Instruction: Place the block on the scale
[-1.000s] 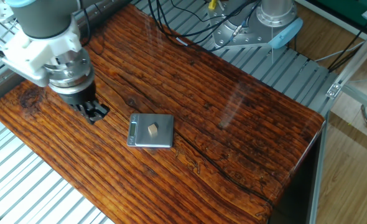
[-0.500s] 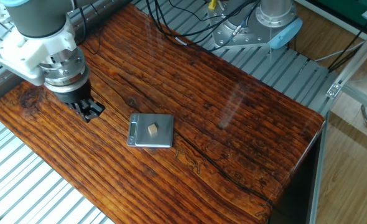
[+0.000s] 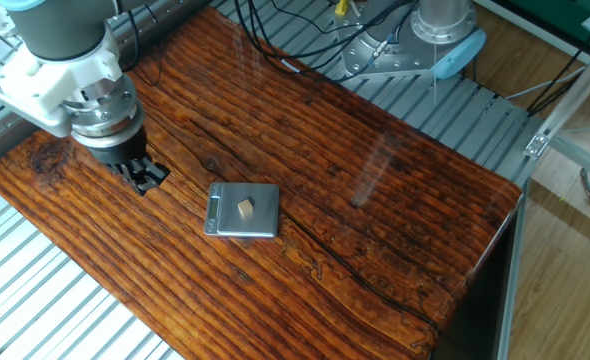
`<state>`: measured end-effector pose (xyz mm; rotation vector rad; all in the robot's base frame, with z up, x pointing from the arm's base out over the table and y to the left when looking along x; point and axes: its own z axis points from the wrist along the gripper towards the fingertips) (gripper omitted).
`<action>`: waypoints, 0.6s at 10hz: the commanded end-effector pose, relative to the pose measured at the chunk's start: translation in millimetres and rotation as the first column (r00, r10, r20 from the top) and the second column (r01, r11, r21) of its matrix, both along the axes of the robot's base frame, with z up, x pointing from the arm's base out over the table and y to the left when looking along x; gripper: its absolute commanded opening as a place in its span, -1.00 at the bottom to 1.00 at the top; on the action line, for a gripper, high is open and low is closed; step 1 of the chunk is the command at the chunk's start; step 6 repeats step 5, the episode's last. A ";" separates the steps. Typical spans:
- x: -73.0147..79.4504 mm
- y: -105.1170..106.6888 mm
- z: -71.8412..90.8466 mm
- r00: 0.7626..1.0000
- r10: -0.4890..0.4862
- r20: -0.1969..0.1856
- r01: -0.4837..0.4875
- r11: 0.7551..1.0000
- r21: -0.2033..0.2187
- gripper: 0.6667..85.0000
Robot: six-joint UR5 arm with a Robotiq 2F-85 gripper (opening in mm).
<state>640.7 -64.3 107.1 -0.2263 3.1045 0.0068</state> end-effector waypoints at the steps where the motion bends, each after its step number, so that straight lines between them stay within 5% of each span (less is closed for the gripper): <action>1: 0.0 2.2 1.1 1.000 -0.007 0.001 0.007 1.000 0.013 -0.99; 6: -0.2 2.0 0.8 1.000 -0.005 -0.001 0.005 1.000 0.014 -0.99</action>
